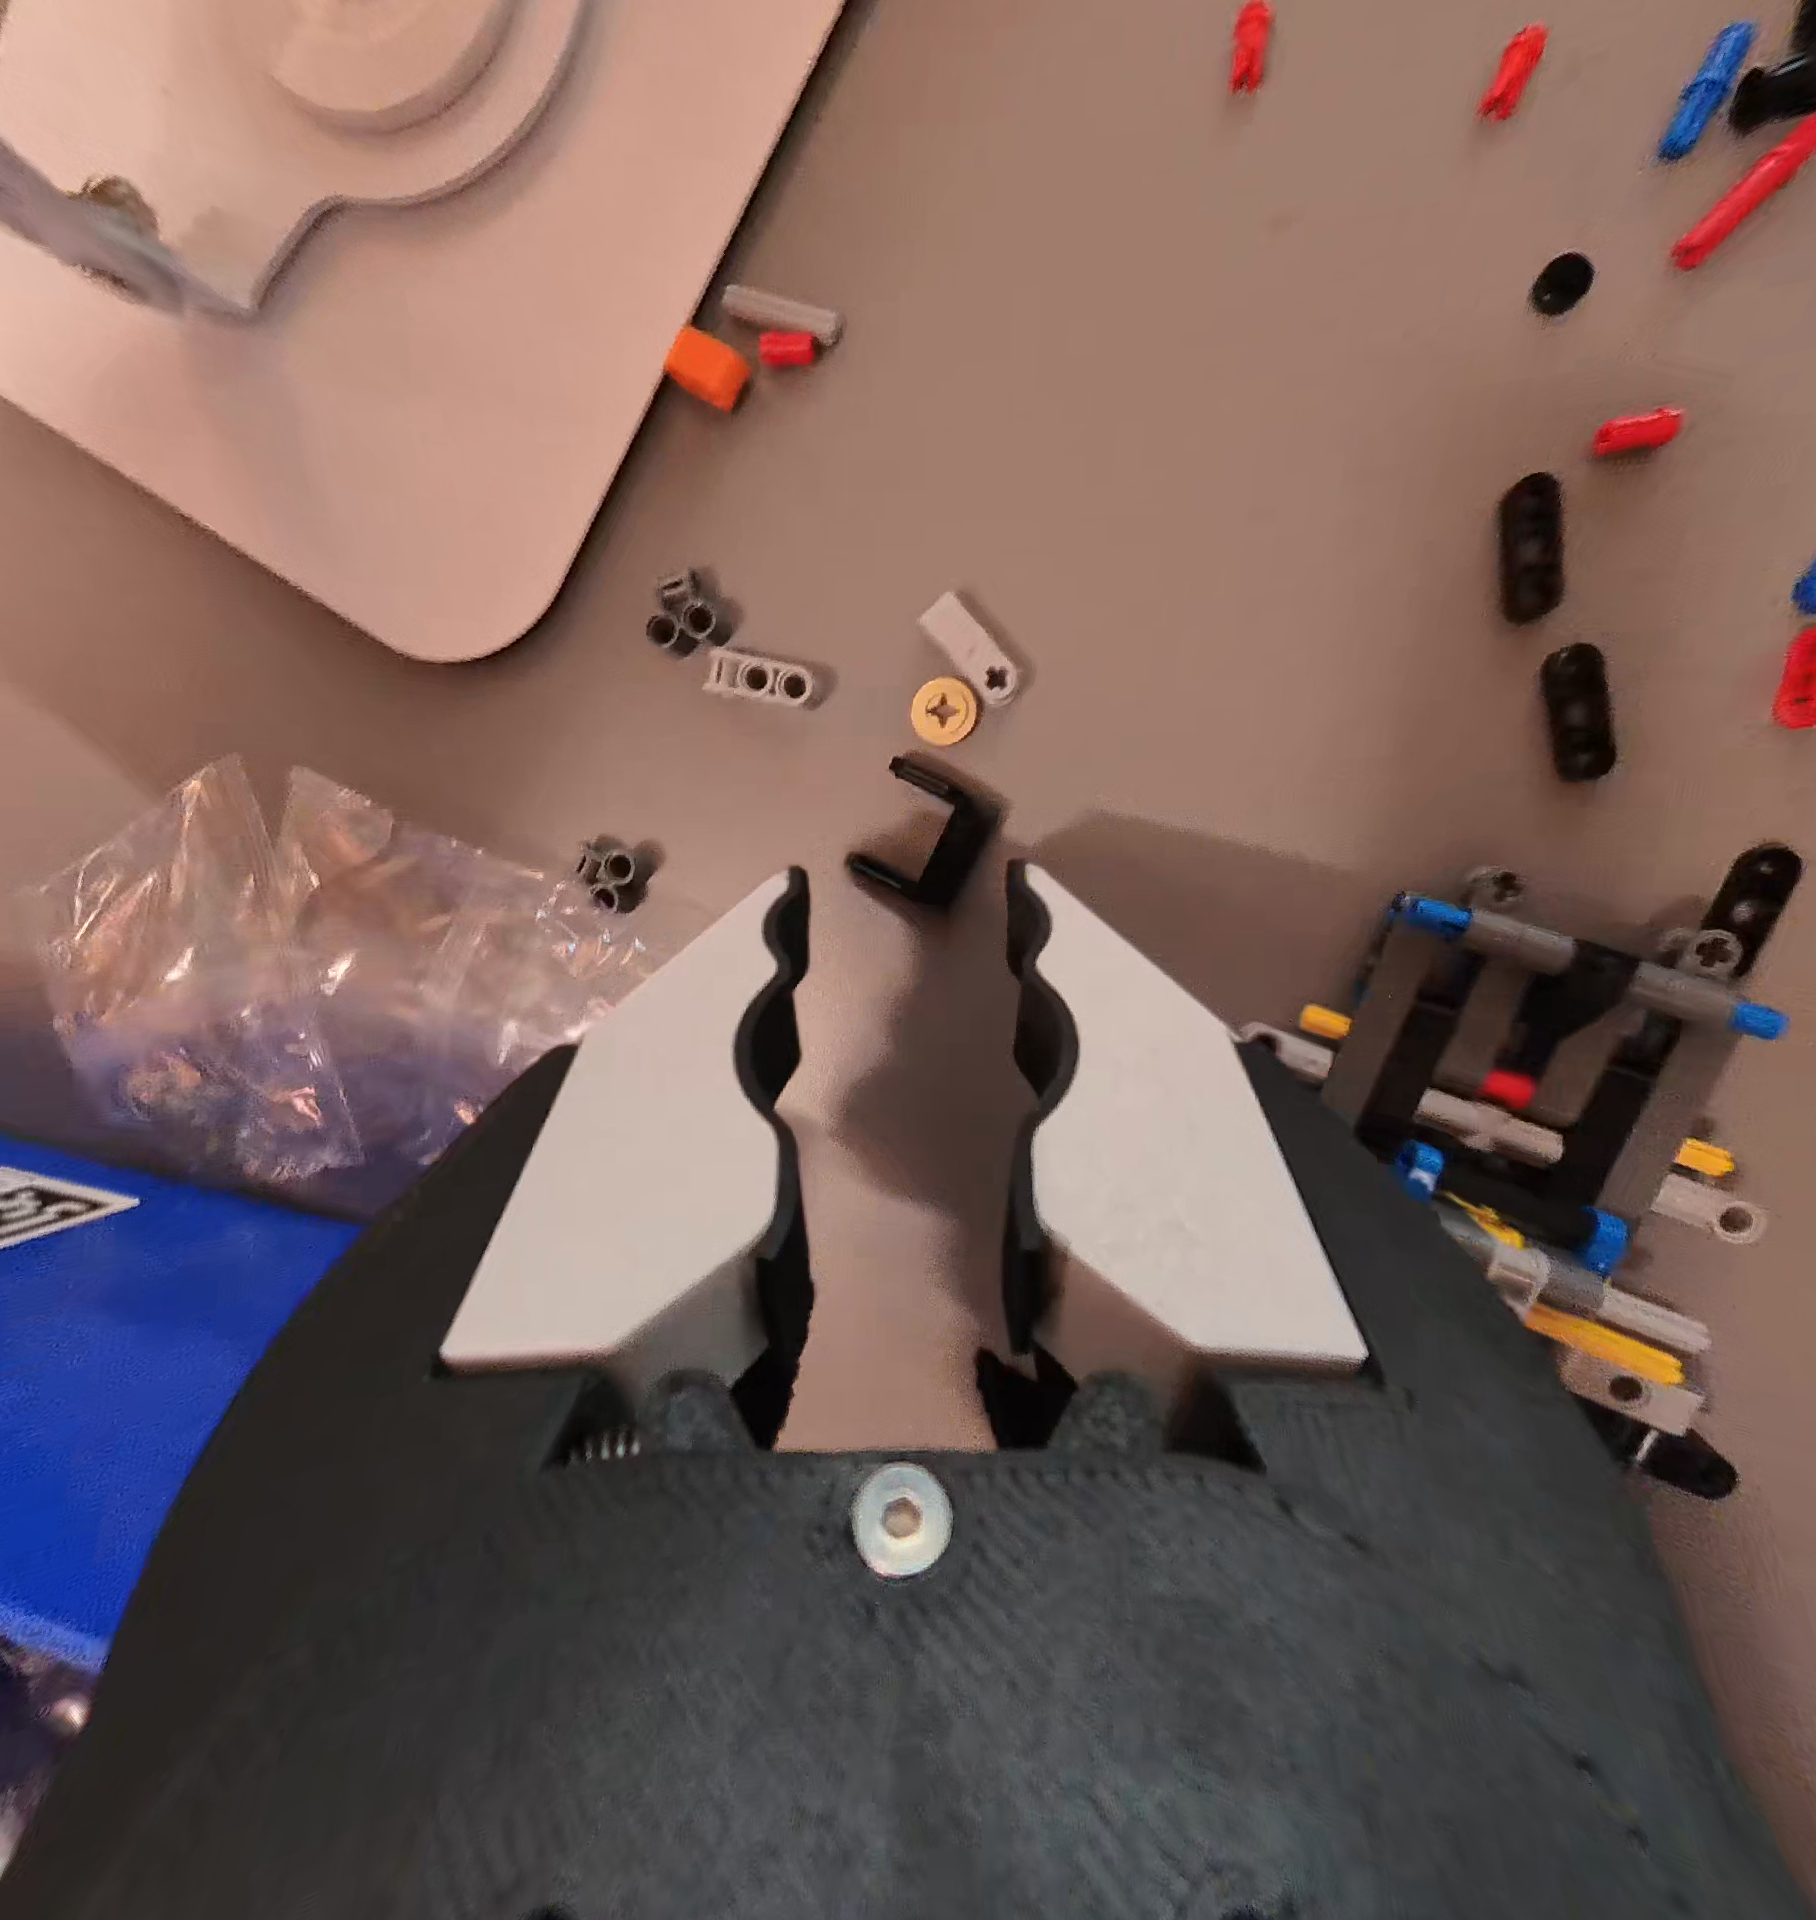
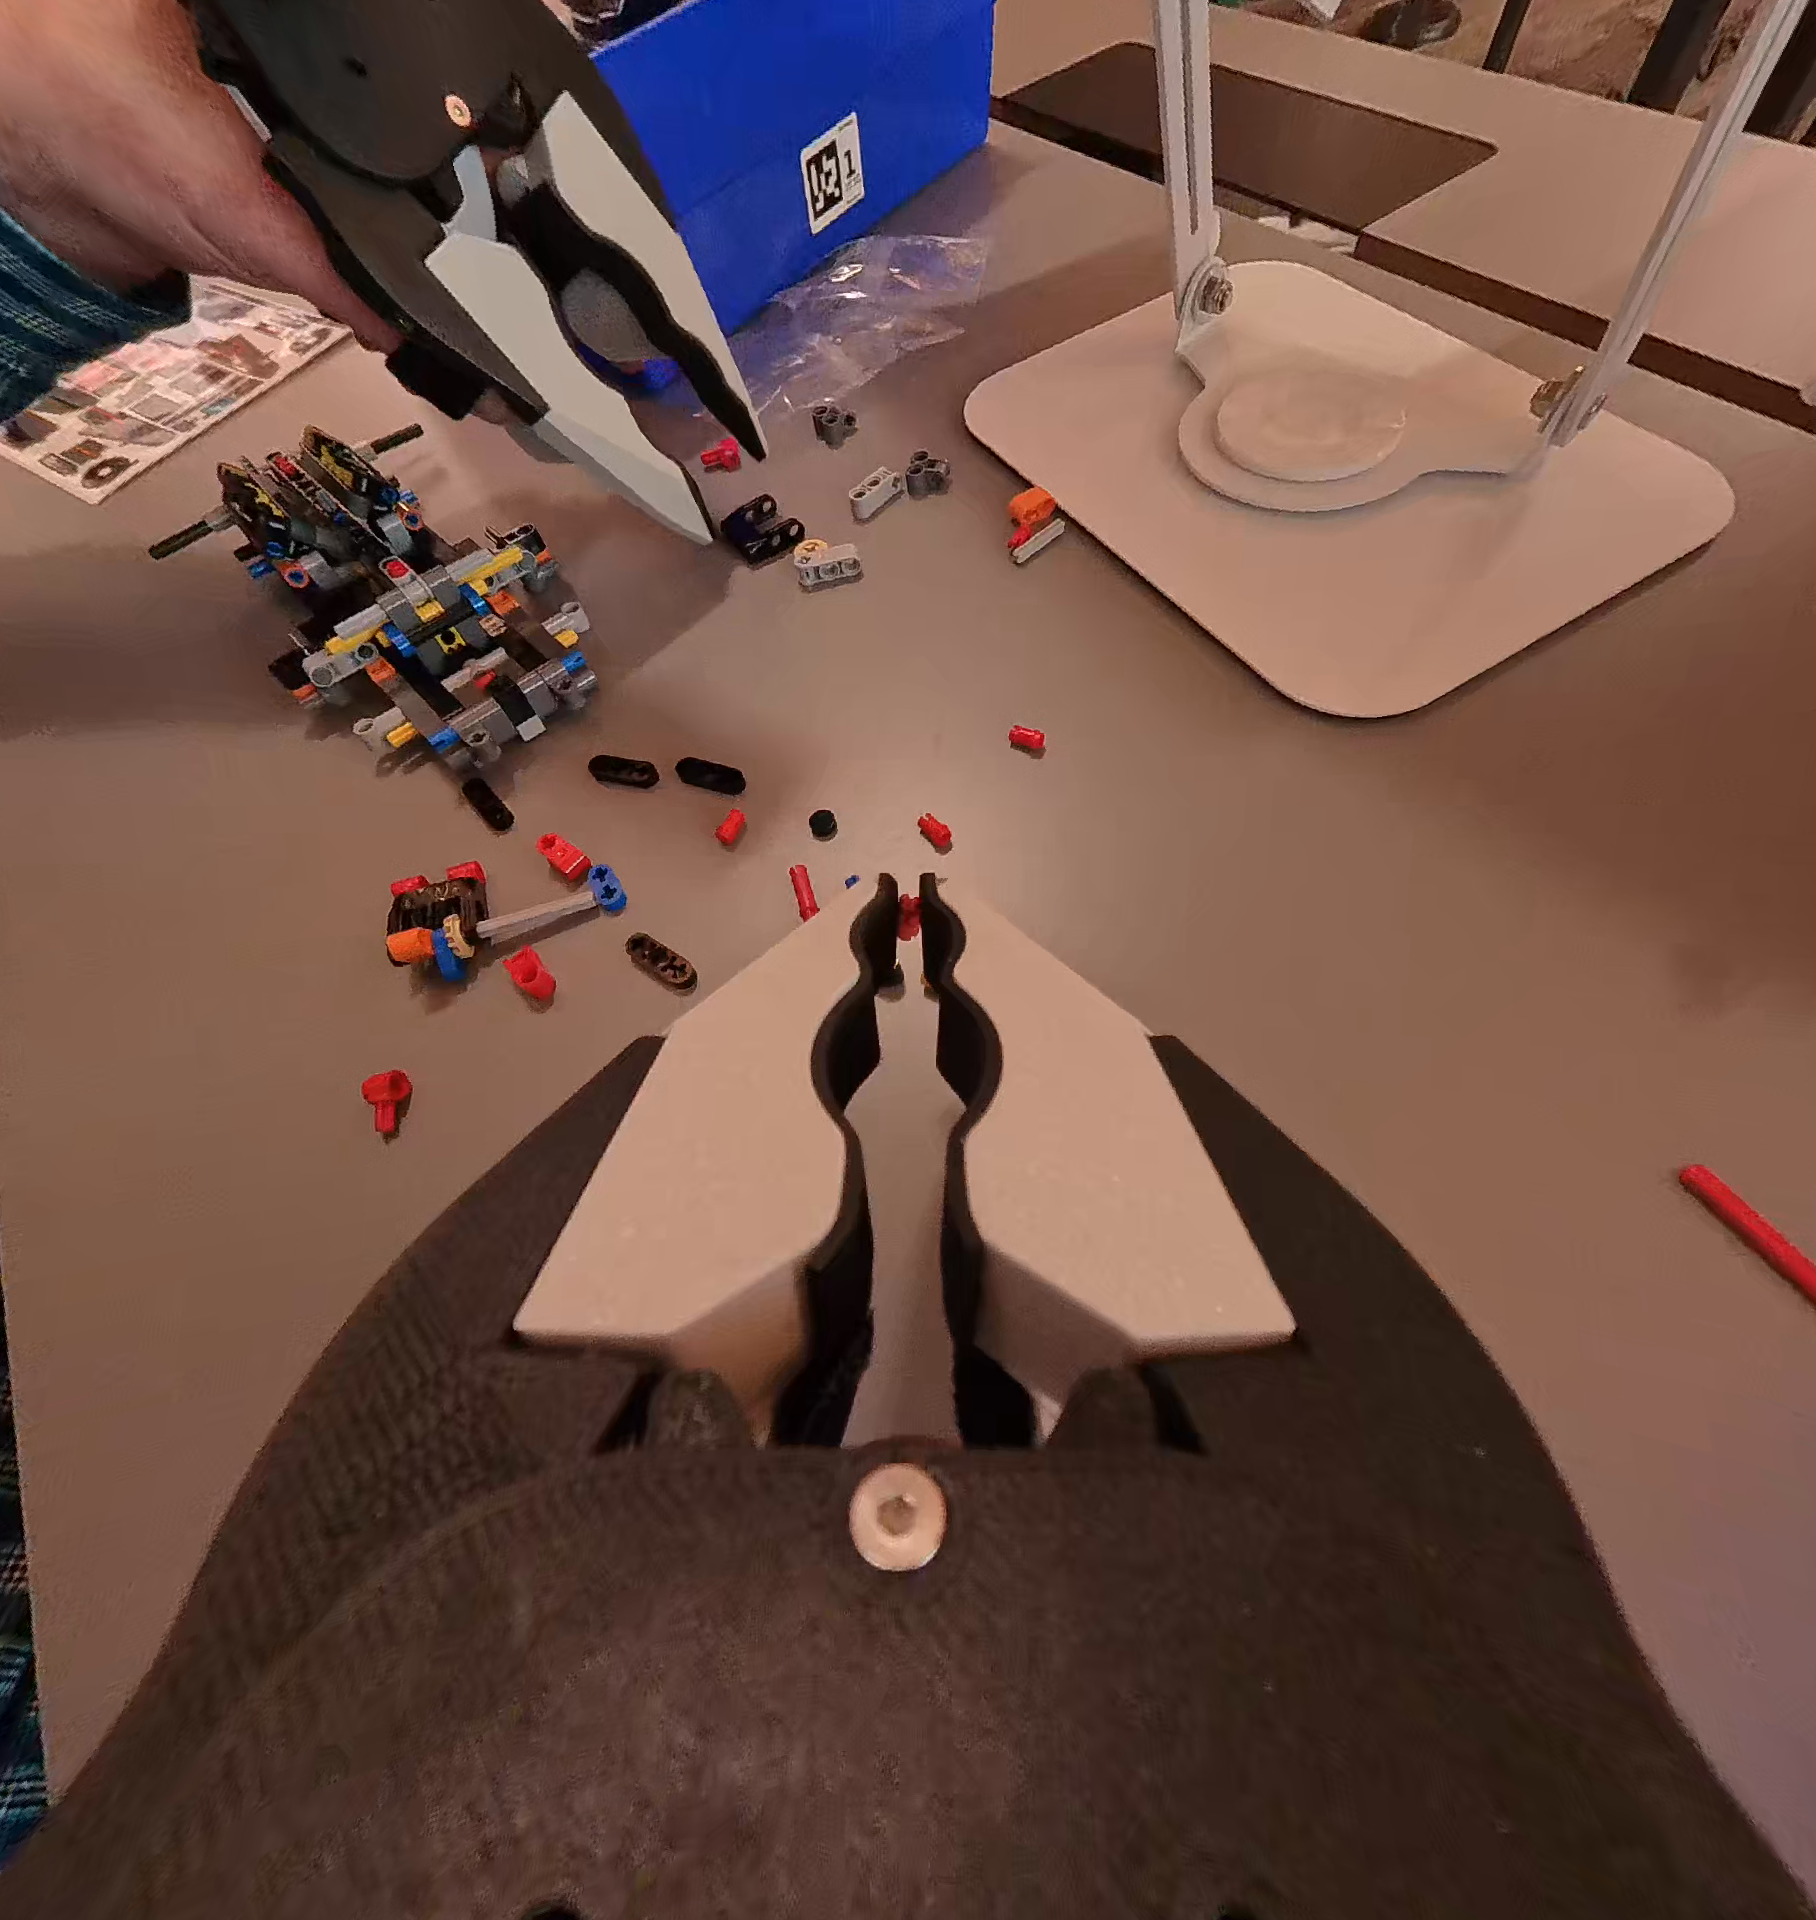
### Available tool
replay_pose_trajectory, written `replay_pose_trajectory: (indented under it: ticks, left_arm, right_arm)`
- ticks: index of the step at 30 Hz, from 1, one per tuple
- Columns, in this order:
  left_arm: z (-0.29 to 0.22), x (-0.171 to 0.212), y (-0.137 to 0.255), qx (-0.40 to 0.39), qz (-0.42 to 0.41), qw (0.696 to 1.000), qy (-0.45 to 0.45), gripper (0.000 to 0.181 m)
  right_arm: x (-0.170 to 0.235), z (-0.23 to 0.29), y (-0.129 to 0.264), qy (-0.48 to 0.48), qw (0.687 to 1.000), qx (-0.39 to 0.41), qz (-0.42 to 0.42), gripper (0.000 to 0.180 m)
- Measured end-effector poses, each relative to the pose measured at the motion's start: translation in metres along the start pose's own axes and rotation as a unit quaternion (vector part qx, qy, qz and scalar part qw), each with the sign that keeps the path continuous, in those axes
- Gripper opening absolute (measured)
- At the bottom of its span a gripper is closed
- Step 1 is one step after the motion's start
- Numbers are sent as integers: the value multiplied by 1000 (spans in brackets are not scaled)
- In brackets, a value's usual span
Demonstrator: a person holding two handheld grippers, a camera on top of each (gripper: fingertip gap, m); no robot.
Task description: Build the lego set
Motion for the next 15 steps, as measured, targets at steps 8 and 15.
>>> replay_pose_trajectory:
  ticks: [8,15]
  left_arm:
    - [-7,-1,-10,-1,28,999,-36,29]
    - [-7,-6,-11,-4,39,995,-95,15]
  right_arm:
    - [-1,0,4,-2,1000,-3,-16,0]
    - [-1,-1,9,1,1000,-5,-25,0]
Point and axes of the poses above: each gripper's, where its closed fingertips meet, y back along the fingers, x out of its underside, z = x × y across the jaws, the point moved 1 cm from there along y, back along the fingers, and after that the axes turned 5 degrees about y, right-handed, at the moved point
